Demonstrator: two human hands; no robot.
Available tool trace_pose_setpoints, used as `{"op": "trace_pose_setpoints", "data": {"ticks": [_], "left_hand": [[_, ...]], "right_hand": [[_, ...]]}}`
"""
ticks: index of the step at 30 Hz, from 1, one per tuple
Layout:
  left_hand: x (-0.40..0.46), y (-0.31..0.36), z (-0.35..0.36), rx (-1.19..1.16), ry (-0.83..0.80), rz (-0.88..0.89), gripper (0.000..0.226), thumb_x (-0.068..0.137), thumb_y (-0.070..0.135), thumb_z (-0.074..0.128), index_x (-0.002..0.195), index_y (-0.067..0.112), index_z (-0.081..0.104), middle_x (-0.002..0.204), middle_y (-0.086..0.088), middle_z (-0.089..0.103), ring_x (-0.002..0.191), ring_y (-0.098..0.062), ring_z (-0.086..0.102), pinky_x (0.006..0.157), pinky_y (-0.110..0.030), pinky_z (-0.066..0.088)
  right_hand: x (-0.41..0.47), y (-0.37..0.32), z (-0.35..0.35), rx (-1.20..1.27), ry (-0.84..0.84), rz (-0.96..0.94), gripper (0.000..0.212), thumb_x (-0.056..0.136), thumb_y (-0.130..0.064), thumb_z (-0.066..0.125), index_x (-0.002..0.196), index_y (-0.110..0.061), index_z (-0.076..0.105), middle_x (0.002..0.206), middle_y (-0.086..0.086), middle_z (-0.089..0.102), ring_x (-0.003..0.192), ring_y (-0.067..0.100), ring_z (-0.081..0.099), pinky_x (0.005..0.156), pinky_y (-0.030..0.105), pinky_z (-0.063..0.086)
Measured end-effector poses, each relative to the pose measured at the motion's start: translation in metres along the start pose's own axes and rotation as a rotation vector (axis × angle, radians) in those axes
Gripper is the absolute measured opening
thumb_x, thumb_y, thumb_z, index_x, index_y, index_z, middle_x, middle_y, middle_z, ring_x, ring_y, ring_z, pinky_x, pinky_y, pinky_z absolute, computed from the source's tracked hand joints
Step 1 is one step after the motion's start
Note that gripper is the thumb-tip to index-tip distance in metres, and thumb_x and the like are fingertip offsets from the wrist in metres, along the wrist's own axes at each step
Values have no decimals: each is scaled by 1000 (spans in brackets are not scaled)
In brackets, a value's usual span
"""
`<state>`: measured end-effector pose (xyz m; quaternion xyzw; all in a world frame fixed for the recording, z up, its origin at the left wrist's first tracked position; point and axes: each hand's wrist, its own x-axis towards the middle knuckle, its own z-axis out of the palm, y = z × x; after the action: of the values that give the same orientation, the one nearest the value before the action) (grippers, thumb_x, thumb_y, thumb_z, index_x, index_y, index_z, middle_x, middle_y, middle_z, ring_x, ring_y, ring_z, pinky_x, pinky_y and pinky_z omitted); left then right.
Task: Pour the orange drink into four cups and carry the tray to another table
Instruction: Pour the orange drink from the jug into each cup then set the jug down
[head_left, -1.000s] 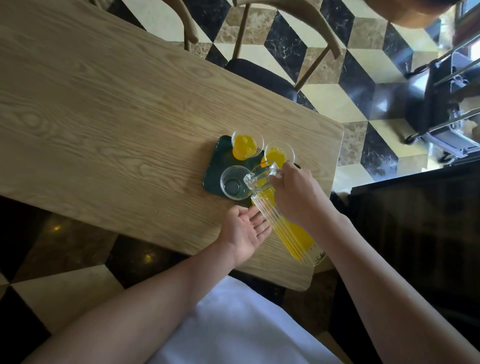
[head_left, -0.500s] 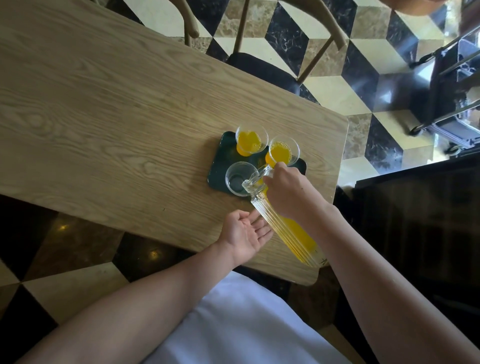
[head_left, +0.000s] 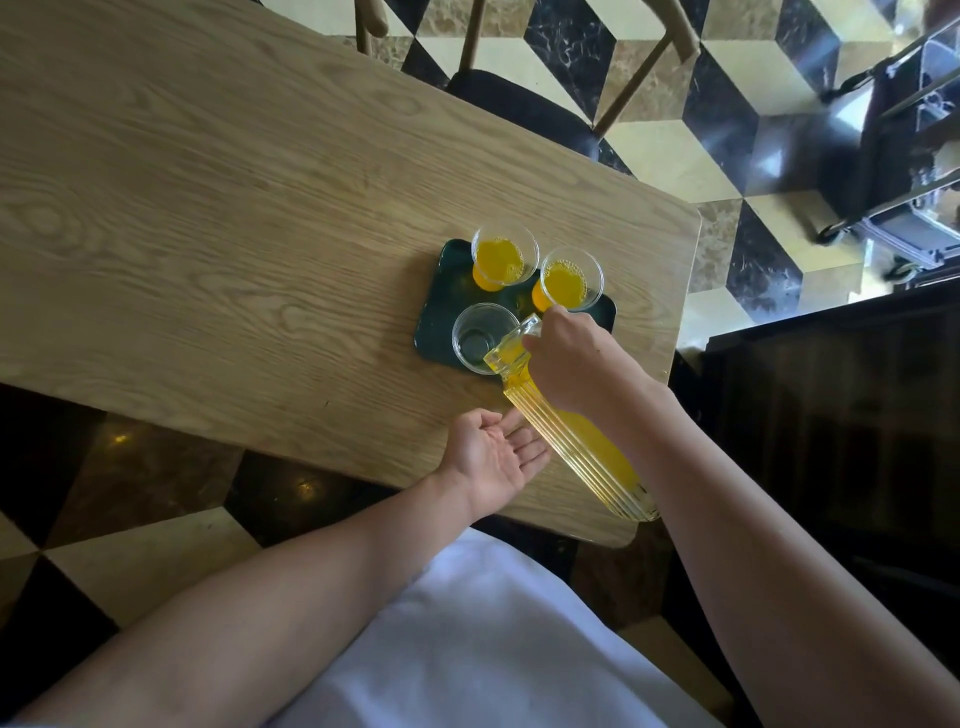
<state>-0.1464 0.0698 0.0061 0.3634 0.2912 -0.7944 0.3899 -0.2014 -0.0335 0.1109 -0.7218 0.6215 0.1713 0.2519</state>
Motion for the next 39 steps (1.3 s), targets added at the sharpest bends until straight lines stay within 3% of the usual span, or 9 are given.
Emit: {"op": "trace_pose_setpoints", "data": {"ticks": [3, 5, 7, 12, 19, 26, 29, 31, 39], "left_hand": [[-3, 0, 1, -1, 16, 6, 55, 98, 21, 29, 150, 6, 38, 153, -21, 41, 152, -38, 18, 123, -49, 18], [-7, 1, 3, -11, 9, 10, 59, 98, 20, 29, 155, 7, 29, 162, -21, 28, 152, -38, 20, 122, -49, 19], [-8, 1, 4, -3, 8, 16, 55, 98, 19, 29, 150, 5, 37, 158, -21, 34, 150, -38, 25, 122, -49, 21], [-6, 0, -1, -22, -28, -15, 39, 97, 18, 29, 111, 2, 61, 137, -19, 51, 148, -38, 30, 122, -48, 22], [-4, 1, -1, -37, -20, -8, 61, 96, 19, 30, 156, 7, 28, 162, -21, 26, 152, -38, 20, 124, -49, 19], [-1, 1, -3, -26, -21, -9, 64, 96, 20, 31, 159, 12, 22, 165, -20, 19, 152, -39, 18, 123, -49, 19], [-1, 1, -4, -23, -15, -3, 63, 96, 20, 31, 158, 10, 24, 164, -21, 23, 151, -39, 21, 123, -50, 21], [-1, 1, -4, -33, -16, -3, 63, 96, 20, 31, 157, 10, 25, 163, -22, 24, 151, -40, 22, 123, -51, 21], [-2, 2, -3, -43, -3, 6, 62, 95, 23, 31, 155, 10, 31, 162, -24, 26, 150, -42, 24, 120, -52, 27]], "right_hand": [[3, 0, 4, -133, -25, -54, 20, 103, -11, 43, 104, 2, 58, 83, 8, 46, 68, 23, 51, 55, 32, 40], [3, -1, 7, -125, -50, -41, 26, 102, -9, 45, 116, 3, 63, 90, 10, 44, 66, 19, 47, 46, 26, 29], [1, -2, 7, -111, -73, -51, 28, 102, -9, 45, 121, -2, 65, 93, 9, 43, 67, 18, 45, 46, 25, 27], [1, -7, 4, -24, -31, -40, 17, 103, -10, 43, 98, -1, 57, 97, 15, 57, 81, 30, 61, 63, 38, 49], [4, -10, 0, -45, -28, -29, 23, 101, -20, 41, 103, -4, 57, 89, 11, 52, 79, 27, 49, 68, 36, 39], [10, -9, -3, -44, -61, -9, 22, 101, -18, 40, 98, -3, 56, 91, 13, 55, 80, 28, 50, 69, 36, 40], [15, -10, -4, -71, -103, 35, 29, 102, -9, 36, 112, 0, 62, 95, 11, 57, 69, 20, 48, 58, 29, 41], [15, -11, -6, -82, -109, 56, 35, 101, -6, 34, 119, -5, 63, 81, 4, 45, 60, 15, 39, 49, 26, 32], [23, -13, -11, -118, -116, 40, 17, 102, -16, 42, 95, -6, 54, 78, 4, 47, 61, 16, 45, 48, 26, 36]]}}
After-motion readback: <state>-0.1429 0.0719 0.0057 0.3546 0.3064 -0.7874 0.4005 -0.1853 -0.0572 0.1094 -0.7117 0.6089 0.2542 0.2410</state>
